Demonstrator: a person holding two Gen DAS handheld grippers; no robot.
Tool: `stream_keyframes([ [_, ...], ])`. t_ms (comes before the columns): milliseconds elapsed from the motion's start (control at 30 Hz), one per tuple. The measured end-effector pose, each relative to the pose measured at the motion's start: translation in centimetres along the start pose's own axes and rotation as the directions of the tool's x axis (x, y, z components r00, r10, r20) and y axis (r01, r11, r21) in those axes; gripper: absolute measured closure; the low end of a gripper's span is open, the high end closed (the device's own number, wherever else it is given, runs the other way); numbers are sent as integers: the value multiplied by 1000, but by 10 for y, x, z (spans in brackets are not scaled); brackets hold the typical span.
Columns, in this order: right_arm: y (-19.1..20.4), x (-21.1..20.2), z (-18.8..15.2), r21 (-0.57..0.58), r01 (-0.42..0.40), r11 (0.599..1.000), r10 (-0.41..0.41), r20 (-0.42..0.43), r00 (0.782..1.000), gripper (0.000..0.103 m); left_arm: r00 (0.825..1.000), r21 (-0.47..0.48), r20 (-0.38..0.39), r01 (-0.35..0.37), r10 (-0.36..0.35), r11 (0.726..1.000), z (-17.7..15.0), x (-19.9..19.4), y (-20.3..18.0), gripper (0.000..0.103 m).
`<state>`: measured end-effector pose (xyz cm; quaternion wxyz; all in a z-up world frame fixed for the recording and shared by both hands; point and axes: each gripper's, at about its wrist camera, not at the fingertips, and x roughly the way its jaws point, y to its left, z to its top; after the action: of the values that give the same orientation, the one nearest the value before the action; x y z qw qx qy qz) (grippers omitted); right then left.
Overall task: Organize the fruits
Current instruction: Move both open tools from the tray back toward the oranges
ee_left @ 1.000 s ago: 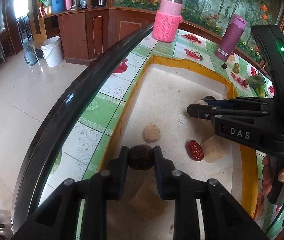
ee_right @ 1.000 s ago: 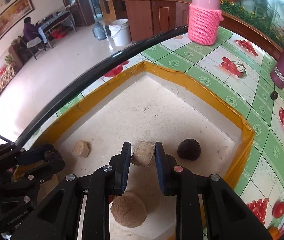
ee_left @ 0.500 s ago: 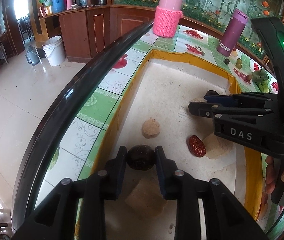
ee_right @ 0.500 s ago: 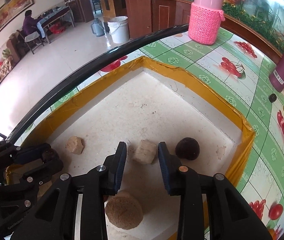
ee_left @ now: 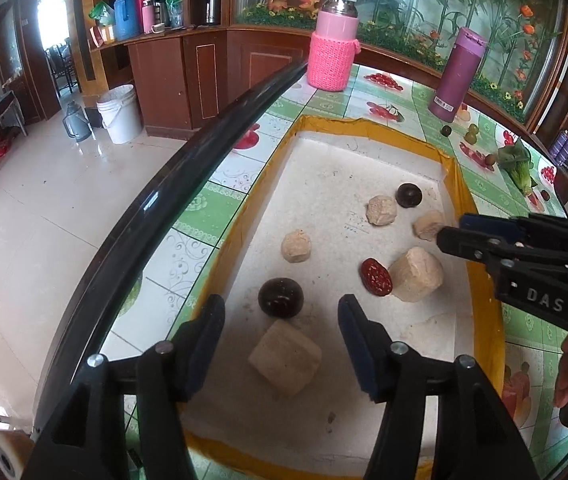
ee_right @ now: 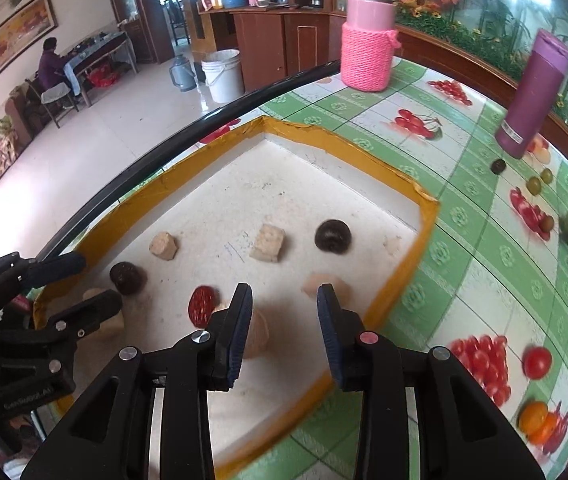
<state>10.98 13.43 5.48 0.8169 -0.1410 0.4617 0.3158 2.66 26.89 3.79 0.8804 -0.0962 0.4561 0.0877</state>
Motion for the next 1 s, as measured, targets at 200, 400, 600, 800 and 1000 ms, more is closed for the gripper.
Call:
stream_keyframes([
  [200, -15, -31, -25, 55, -6, 998, 4, 32, 999, 58, 1000, 10, 27, 6, -7, 1000, -4, -16, -13, 35],
  [400, -31, -57, -56, 98, 3, 995, -9, 64, 998, 52, 999, 47, 46, 27, -29, 999, -8, -28, -40, 30],
  [600, -58, -80, -99, 173, 39, 984, -51, 67, 996, 52, 996, 107, 48, 74, -80, 992, -12, -37, -80, 27],
  [800, -107, -97, -140, 295, 94, 951, -116, 59, 991, 51, 992, 201, 26, 115, -122, 973, -18, -39, -133, 23],
  [1000, -179, -106, -162, 422, 154, 894, -192, 49, 980, 47, 990, 292, -19, 142, -143, 946, -23, -32, -182, 21],
])
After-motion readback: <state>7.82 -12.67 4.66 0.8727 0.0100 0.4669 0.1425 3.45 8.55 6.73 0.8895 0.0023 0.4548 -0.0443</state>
